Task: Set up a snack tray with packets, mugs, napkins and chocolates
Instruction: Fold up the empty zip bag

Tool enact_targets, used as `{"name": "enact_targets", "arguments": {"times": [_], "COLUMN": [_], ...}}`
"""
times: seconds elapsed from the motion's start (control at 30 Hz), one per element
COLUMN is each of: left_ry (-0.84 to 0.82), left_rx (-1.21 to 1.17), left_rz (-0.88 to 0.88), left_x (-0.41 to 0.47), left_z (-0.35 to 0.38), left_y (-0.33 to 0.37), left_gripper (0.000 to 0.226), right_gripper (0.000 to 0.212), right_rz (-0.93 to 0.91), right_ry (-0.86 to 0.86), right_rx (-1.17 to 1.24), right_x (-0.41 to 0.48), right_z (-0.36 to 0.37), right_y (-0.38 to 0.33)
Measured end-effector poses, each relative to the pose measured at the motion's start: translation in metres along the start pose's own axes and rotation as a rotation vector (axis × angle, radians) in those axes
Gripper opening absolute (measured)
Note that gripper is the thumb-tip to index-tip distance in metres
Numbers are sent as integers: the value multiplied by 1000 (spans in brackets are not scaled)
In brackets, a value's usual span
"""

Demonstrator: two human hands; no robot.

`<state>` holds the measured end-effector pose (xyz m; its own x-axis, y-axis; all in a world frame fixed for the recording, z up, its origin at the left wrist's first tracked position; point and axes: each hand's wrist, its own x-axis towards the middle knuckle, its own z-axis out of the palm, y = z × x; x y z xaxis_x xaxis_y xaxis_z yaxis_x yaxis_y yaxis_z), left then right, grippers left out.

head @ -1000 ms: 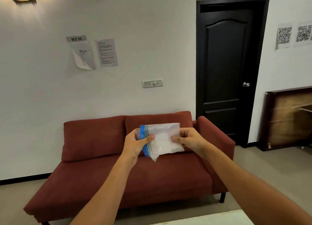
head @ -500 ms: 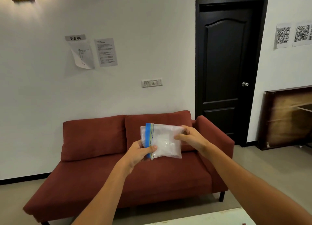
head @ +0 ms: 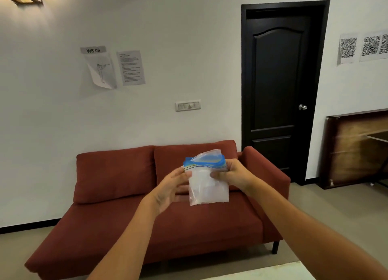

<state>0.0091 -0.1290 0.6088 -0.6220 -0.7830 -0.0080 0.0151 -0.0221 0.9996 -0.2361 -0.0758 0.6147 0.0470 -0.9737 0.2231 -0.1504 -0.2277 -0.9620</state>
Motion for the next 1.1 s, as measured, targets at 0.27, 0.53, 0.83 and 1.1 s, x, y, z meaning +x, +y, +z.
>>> {"name": "enact_targets", "arguments": {"times": [0.27, 0.53, 0.83, 1.1], "left_ry": [207, 209, 120, -12], "left_rx": [34, 110, 232, 196], "left_rz": [57, 47, 168, 180], "left_x": [5, 4, 0, -8], "left_z": [18, 15, 15, 7], "left_y": [-8, 4, 1, 5], "left_gripper": [27, 25, 26, 26], "right_gripper": [26, 23, 27, 29], "right_rz": [119, 141, 140, 26], "right_ry": [26, 49, 25, -27], "right_rx": [198, 62, 61, 61], "right_x": [-1, -5, -8, -10], "right_z": [9, 9, 3, -3], "right_y": [12, 12, 16, 26]}}
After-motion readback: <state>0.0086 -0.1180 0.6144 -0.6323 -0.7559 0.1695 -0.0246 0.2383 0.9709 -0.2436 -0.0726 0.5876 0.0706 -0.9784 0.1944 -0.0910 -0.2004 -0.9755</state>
